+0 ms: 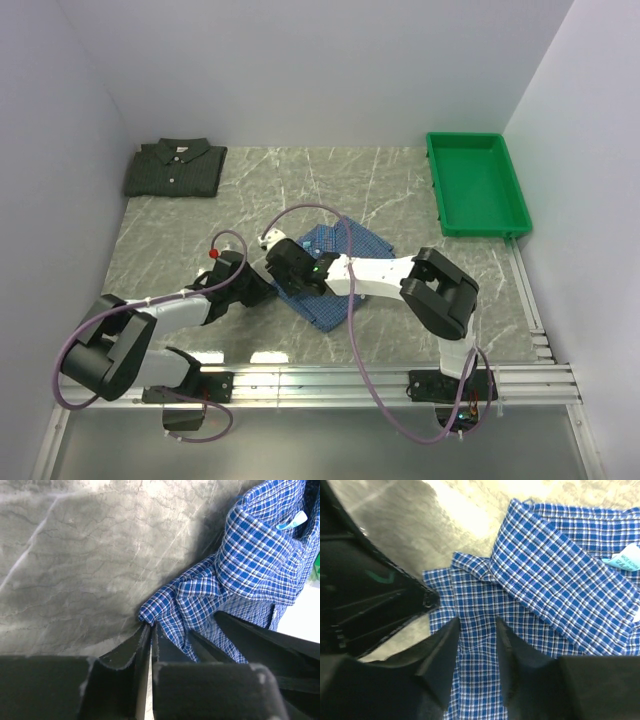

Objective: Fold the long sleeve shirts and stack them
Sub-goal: Fold the shirt

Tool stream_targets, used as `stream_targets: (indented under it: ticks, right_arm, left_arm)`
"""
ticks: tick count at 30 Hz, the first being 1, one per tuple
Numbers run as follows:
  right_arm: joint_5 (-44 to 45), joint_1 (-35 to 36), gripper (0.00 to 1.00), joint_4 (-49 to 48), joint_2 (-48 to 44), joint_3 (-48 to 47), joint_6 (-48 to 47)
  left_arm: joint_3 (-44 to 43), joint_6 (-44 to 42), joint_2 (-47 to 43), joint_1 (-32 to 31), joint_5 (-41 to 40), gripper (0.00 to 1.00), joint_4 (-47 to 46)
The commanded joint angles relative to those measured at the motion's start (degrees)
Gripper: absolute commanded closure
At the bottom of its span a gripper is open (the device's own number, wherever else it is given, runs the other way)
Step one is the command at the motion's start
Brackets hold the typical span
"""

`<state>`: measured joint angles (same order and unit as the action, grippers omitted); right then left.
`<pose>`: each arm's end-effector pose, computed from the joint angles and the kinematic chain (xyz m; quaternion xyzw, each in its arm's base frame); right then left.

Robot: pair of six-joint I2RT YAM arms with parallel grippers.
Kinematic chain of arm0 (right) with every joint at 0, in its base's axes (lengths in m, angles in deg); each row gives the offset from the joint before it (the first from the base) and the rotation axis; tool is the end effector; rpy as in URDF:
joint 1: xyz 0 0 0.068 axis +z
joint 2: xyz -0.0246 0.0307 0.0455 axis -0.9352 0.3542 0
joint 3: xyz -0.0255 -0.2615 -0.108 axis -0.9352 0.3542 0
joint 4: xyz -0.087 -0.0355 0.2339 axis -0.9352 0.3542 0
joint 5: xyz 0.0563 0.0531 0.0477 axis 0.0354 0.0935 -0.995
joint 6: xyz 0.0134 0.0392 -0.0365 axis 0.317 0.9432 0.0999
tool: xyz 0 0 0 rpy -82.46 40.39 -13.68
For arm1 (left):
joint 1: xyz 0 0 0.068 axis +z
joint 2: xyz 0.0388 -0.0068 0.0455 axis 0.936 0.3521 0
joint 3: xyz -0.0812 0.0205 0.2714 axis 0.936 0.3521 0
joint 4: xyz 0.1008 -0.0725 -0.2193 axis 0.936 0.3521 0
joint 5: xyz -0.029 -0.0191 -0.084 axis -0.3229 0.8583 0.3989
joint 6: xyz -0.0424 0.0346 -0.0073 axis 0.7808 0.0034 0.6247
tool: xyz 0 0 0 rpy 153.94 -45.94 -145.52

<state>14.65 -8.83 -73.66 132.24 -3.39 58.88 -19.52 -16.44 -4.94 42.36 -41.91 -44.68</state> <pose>0.2069 0.3481 0.1929 -0.3651 0.8589 0.1144 0.3405 0.1888 -0.1000 0.1451 -0.2898 0.8742 -0.3092 0.2369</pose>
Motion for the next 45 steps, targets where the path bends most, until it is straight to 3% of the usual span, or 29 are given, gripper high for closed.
stream_targets:
  ticks: [1,6,8,20,32,35,38,42,44,45]
  right_arm:
    - [2.7,0.6,0.65,-1.9,0.5,-1.6,-0.2]
    - [2.5,0.7,0.85,-2.1,0.3,-1.4,-0.1]
    - [1.8,0.8,0.99,-2.3,-0.3,-1.0,-0.1]
    - [-3.0,1.3,1.00,-3.2,-7.4,0.9,-0.6]
    - [-7.4,1.8,1.00,-2.9,-3.1,0.4,0.4]
    - [-9.1,1.8,0.94,-3.3,-2.2,0.5,0.6]
    - [-8.6,1.9,0.82,-2.0,-2.1,-0.6,0.4]
    - [-7.1,1.8,0.62,-0.6,-6.6,-1.1,0.7]
    - [-7.0,1.8,0.57,1.4,-9.0,-1.5,1.6]
    - [-6.5,1.8,0.54,2.7,-11.5,-1.4,1.9]
  left_arm:
    - [1.3,0.4,0.7,0.8,0.6,0.91,-0.2]
    - [1.2,0.2,1.9,1.1,1.4,0.95,-0.9]
    - [1.2,0.2,2.2,1.4,1.7,0.96,-1.1]
    - [2.0,0.5,1.4,1.9,2.0,0.98,-2.0]
    - [2.8,1.0,0.2,2.0,1.8,0.97,-2.7]
    - [3.0,1.4,-0.6,2.2,1.4,0.94,-2.7]
    - [2.8,1.5,-2.0,2.2,0.6,0.87,-1.6]
    - [1.7,1.1,-6.6,2.3,-2.9,0.68,3.1]
    - [0.6,0.6,-8.9,2.5,-4.4,0.61,7.5]
    - [-0.3,0.4,-11.3,2.7,-5.0,0.51,9.3]
